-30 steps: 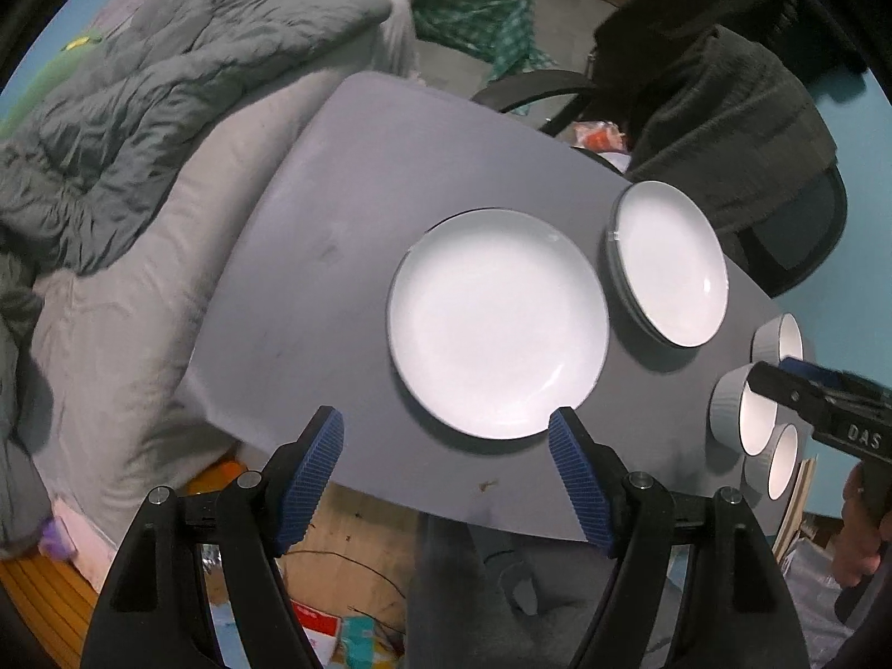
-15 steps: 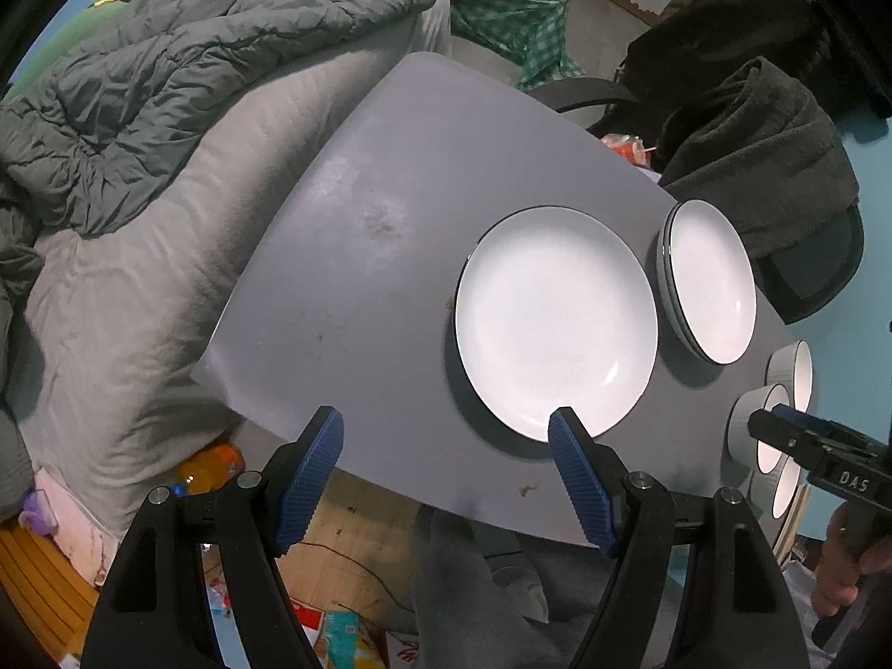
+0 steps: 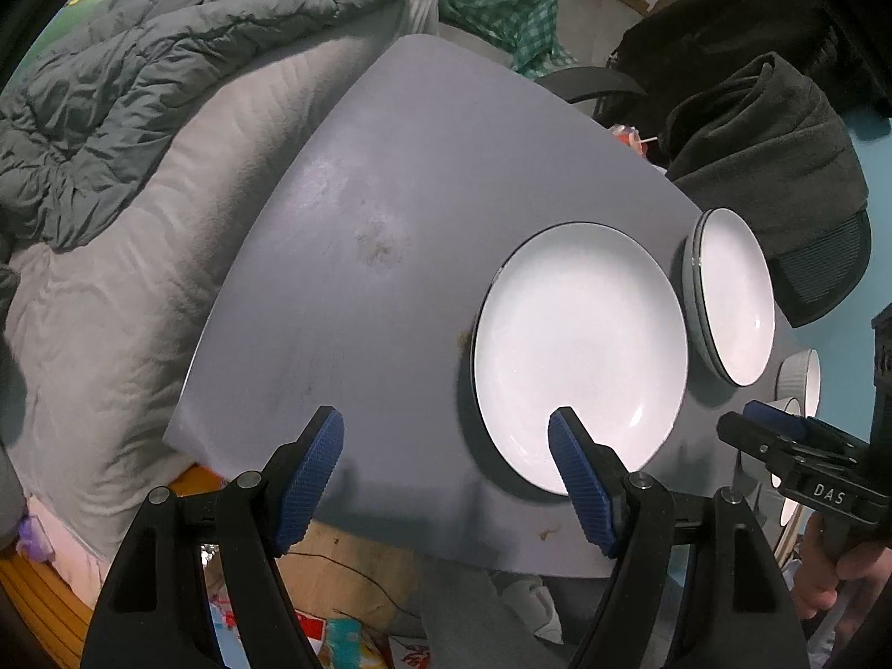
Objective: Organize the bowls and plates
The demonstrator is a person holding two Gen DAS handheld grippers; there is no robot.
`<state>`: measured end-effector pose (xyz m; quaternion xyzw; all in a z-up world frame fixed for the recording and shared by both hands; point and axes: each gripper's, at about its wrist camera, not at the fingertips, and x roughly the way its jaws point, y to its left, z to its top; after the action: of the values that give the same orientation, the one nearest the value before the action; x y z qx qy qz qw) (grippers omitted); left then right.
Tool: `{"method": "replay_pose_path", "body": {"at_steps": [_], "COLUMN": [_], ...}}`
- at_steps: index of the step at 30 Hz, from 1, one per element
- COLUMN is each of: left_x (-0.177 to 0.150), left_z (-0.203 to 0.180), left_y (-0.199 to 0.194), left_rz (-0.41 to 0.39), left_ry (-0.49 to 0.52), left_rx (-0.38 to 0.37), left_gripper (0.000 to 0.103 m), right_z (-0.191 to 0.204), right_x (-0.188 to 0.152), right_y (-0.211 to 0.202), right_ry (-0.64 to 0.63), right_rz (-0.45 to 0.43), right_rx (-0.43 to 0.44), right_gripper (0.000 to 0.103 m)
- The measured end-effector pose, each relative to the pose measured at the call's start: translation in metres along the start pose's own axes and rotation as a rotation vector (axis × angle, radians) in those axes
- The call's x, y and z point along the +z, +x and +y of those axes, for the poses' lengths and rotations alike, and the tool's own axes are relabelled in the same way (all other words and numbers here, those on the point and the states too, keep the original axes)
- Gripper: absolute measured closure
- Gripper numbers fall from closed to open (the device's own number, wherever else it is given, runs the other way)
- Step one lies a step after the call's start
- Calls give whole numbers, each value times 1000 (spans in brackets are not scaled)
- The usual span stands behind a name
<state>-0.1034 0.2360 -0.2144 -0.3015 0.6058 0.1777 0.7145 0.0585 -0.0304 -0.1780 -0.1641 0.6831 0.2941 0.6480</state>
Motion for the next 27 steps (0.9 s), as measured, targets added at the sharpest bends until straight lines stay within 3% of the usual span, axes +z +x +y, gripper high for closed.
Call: {"method": "replay_pose_path", "body": {"at_steps": [17,23,27], "left_x": [31,36,39], "left_z": [-17,-31,-34], "left_y": [53,63,68], "left_rz": [25,26,31], "left_ry": [93,137,140], "left_rx": [-9,3,-14], "left_gripper": [26,27,37], "right_z": [2,-4,-7], "right_x": [21,24,26], "right_y": [40,46,50], "right_ry": [-14,20,38], "right_rz": [-32,-29,-25], "right_rx": [35,71,79], "right_gripper": [37,48,61]}}
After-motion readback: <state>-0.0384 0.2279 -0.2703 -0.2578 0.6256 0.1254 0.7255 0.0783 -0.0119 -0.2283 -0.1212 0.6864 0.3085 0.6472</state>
